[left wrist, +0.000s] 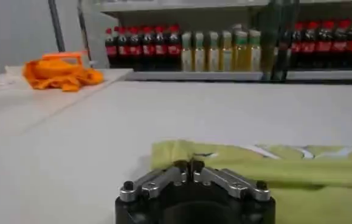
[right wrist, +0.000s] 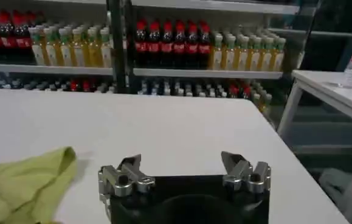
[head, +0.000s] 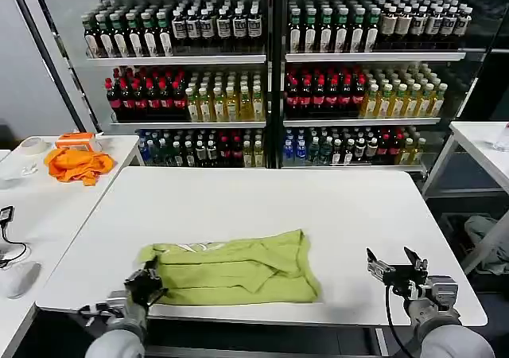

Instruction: Fold and organize the clothes.

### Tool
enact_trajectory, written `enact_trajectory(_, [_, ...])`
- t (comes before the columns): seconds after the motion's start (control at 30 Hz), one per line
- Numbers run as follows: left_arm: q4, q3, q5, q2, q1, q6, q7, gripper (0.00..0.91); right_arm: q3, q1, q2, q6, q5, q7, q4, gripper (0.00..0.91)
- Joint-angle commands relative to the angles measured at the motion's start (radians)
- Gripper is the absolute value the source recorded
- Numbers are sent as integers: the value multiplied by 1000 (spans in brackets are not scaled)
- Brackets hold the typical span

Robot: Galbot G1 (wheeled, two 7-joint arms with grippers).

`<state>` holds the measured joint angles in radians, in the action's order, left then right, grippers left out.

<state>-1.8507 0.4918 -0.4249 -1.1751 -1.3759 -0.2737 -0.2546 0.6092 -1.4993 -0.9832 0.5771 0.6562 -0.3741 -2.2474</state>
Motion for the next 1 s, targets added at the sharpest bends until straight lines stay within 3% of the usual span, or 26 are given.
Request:
enact_trajectory(0.03, [-59, 244, -174, 150, 9, -41, 9, 10, -2, 13, 8, -1, 11, 1, 6, 907])
enact_trajectory(0.2, [-153, 240, -415, 164, 36, -103, 7, 10, -14, 22, 7, -1, 13, 0, 8, 907])
enact_trajectory(0.4, [-239, 62, -573, 74, 94, -128, 5, 10, -19, 23, 12, 0, 12, -1, 4, 907])
enact_trajectory(0.67, [-241, -142, -640, -32, 148, -132, -5, 10, -25, 21, 6, 0, 5, -3, 0, 907])
enact_trajectory(1.0, [-127, -306, -591, -87, 205, -121, -2, 10, -32, 19, -2, -1, -4, -2, 2, 907])
